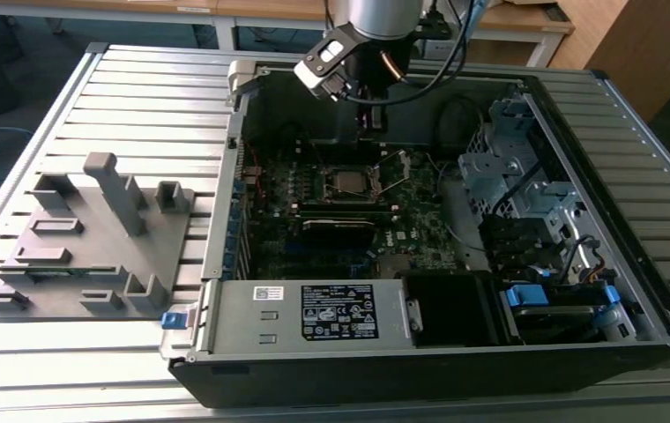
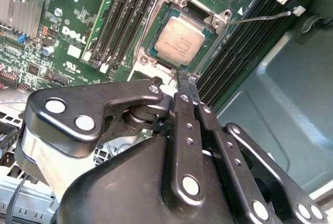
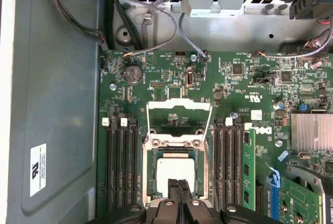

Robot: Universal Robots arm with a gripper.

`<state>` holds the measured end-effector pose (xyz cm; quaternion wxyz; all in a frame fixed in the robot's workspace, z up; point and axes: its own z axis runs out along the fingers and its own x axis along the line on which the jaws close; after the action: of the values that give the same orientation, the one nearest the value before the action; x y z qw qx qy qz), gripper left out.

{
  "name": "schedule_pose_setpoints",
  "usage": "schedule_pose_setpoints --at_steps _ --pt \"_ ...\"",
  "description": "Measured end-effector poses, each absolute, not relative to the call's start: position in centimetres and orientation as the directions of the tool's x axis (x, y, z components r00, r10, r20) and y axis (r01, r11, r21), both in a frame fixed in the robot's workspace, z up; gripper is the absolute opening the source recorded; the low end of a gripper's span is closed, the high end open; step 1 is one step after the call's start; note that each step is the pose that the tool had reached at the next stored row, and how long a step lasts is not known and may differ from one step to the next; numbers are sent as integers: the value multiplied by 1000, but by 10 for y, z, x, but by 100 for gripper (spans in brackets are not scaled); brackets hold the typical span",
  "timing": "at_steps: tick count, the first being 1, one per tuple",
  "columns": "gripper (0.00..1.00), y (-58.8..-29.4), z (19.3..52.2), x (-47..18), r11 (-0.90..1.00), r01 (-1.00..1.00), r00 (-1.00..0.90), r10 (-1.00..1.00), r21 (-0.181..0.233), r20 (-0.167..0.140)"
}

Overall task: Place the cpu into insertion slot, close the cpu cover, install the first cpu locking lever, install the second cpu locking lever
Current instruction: 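Close the cpu cover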

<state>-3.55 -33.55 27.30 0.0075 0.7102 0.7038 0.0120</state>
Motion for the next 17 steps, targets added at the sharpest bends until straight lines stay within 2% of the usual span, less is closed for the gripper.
schedule_pose_setpoints --at_steps 17 --pt "10 -334 271 -14 -9 1000 9 1000 27 6"
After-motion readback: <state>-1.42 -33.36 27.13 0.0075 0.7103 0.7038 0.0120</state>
